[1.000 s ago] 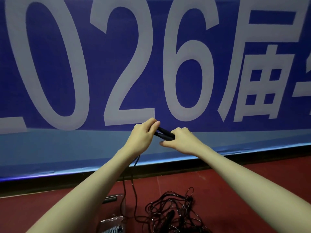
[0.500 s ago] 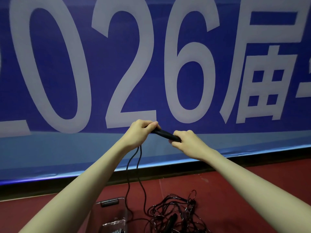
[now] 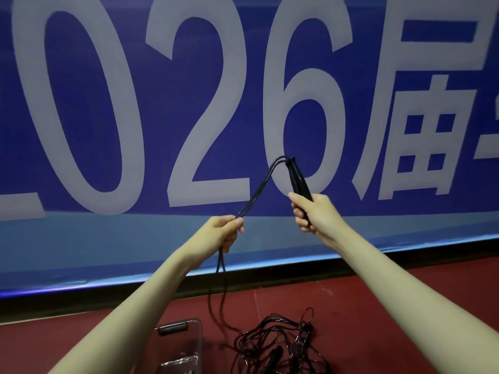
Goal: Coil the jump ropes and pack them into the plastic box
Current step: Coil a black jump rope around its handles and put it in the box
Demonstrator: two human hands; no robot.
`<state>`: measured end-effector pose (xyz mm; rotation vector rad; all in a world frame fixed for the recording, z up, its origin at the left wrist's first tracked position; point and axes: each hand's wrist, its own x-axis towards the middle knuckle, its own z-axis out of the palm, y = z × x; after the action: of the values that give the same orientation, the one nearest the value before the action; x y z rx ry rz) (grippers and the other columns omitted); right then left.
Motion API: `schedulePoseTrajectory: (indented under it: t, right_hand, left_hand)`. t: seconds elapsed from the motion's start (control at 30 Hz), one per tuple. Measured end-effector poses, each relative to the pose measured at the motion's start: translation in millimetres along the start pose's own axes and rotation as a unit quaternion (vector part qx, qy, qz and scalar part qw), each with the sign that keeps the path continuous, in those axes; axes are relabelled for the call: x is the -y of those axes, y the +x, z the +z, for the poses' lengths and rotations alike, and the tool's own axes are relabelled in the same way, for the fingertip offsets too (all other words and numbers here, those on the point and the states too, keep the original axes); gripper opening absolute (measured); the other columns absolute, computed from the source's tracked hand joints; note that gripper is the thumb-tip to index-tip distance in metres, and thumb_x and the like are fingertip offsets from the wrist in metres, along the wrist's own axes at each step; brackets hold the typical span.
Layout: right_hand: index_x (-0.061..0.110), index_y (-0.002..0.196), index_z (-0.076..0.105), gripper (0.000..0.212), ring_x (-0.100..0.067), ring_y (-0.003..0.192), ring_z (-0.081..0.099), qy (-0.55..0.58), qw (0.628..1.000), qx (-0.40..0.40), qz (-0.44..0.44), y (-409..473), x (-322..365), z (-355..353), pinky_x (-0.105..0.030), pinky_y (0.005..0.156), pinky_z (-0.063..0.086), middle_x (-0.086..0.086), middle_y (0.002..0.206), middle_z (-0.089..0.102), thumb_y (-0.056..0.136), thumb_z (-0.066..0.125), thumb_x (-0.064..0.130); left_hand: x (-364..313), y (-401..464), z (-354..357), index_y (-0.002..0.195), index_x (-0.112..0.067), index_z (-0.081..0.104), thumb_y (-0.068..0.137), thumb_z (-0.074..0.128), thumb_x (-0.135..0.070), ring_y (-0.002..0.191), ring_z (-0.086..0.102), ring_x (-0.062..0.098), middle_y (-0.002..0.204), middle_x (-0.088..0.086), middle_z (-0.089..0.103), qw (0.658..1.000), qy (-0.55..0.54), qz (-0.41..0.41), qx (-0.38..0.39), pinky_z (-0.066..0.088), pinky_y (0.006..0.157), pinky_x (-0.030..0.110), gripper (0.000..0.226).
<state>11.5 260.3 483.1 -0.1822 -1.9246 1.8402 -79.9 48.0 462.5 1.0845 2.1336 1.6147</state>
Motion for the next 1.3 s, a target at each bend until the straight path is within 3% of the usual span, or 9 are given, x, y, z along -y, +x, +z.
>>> schedulePoseTrajectory:
  t: [0.13, 0.23, 0.37, 0.57, 0.73, 0.87, 1.0, 1.1, 1.3]
  right_hand:
    - [0.009, 0.077, 0.049, 0.026, -0.014, 0.048, 0.045, 0.128, 0.990, -0.056, 0.031, 5.4, -8.2, -2.4, -0.020, 0.039, 0.033, -0.005, 0.061, 0.049, 0.098, 0.057, 0.020]
    - [0.010, 0.078, 0.049, 0.025, -0.024, 0.068, 0.068, 0.239, 0.967, -0.070, 0.056, 10.6, -8.0, 3.3, -0.031, 0.057, 0.053, -0.015, 0.076, 0.068, 0.100, 0.053, 0.019]
    - [0.015, 0.075, 0.046, 0.028, -0.030, 0.081, 0.074, 0.360, 0.928, -0.035, 0.086, 11.8, 0.7, 5.4, -0.048, 0.080, 0.052, -0.020, 0.088, 0.073, 0.102, 0.048, 0.024]
    - [0.014, 0.076, 0.043, 0.032, -0.012, 0.047, 0.036, 0.400, 0.910, -0.044, 0.098, 9.7, -2.9, 1.2, -0.037, 0.071, 0.056, 0.000, 0.057, 0.034, 0.096, 0.056, 0.035]
    - [0.018, 0.079, 0.044, 0.026, -0.008, 0.043, 0.024, 0.323, 0.941, -0.003, 0.102, 9.7, -8.2, -16.5, -0.022, 0.050, 0.042, 0.005, 0.053, 0.025, 0.090, 0.066, 0.022]
    - [0.018, 0.081, 0.042, 0.023, -0.009, 0.041, 0.029, 0.137, 0.984, 0.024, 0.109, 10.6, -16.2, -26.1, -0.028, 0.060, 0.047, 0.006, 0.050, 0.028, 0.097, 0.058, 0.016]
    - [0.018, 0.086, 0.044, 0.017, -0.009, 0.043, 0.033, -0.010, 0.987, 0.077, 0.139, 3.4, -18.5, -22.4, -0.032, 0.061, 0.047, 0.006, 0.053, 0.030, 0.099, 0.055, 0.016]
    - [0.019, 0.083, 0.041, 0.021, -0.008, 0.047, 0.036, -0.058, 0.970, 0.159, 0.176, -6.0, -18.3, -11.9, -0.031, 0.059, 0.050, 0.006, 0.057, 0.030, 0.100, 0.054, 0.016]
    - [0.019, 0.080, 0.038, 0.023, -0.006, 0.047, 0.030, -0.138, 0.941, 0.262, 0.165, -15.8, -13.0, 10.4, -0.018, 0.043, 0.018, 0.007, 0.057, 0.031, 0.100, 0.048, 0.015]
  left_hand:
    - [13.7, -0.9, 4.3, 0.081, -0.011, 0.054, 0.103, 0.038, -0.034, 0.052, 0.030, 0.012, 0.058, -0.006, 0.033, 0.997, -0.066, -0.035, 0.036, 0.035, 0.055, 0.021, 0.035]
    - [13.5, -1.1, 18.4, 0.079, -0.013, 0.055, 0.103, 0.038, -0.039, 0.051, 0.037, 0.013, 0.057, -0.003, 0.041, 0.993, -0.044, -0.056, 0.089, 0.037, 0.056, 0.024, 0.039]
    - [9.7, -5.1, 32.9, 0.072, -0.014, 0.055, 0.103, 0.036, -0.043, 0.048, 0.039, 0.010, 0.053, -0.005, 0.043, 0.982, 0.066, -0.069, 0.162, 0.038, 0.053, 0.021, 0.046]
    - [15.0, -9.0, 37.8, 0.070, -0.013, 0.051, 0.100, 0.044, -0.044, 0.050, 0.037, 0.010, 0.055, -0.006, 0.042, 0.976, 0.100, -0.084, 0.175, 0.037, 0.052, 0.020, 0.044]
    - [31.0, -8.6, 20.4, 0.076, -0.014, 0.053, 0.094, 0.057, -0.044, 0.058, 0.046, 0.010, 0.063, -0.007, 0.048, 0.963, 0.220, -0.073, 0.137, 0.042, 0.062, 0.026, 0.035]
    - [25.7, -3.4, 1.7, 0.083, -0.006, 0.060, 0.093, 0.062, -0.036, 0.058, 0.038, 0.007, 0.065, -0.004, 0.045, 0.968, 0.245, 0.013, 0.048, 0.034, 0.059, 0.025, 0.032]
    - [1.3, 3.6, -7.2, 0.082, -0.013, 0.063, 0.092, 0.064, -0.027, 0.055, 0.038, 0.007, 0.064, -0.007, 0.050, 0.954, 0.262, 0.134, -0.053, 0.033, 0.056, 0.023, 0.017]
    - [-19.8, 10.4, -4.1, 0.088, -0.021, 0.060, 0.089, 0.066, -0.031, 0.065, 0.051, 0.012, 0.073, -0.012, 0.060, 0.912, 0.331, 0.210, -0.122, 0.041, 0.060, 0.032, 0.013]
    - [-45.1, 22.7, 5.0, 0.132, -0.024, 0.054, 0.094, 0.048, -0.048, 0.092, 0.064, 0.023, 0.116, -0.004, 0.059, 0.783, 0.545, 0.254, -0.157, 0.047, 0.060, 0.034, 0.045]
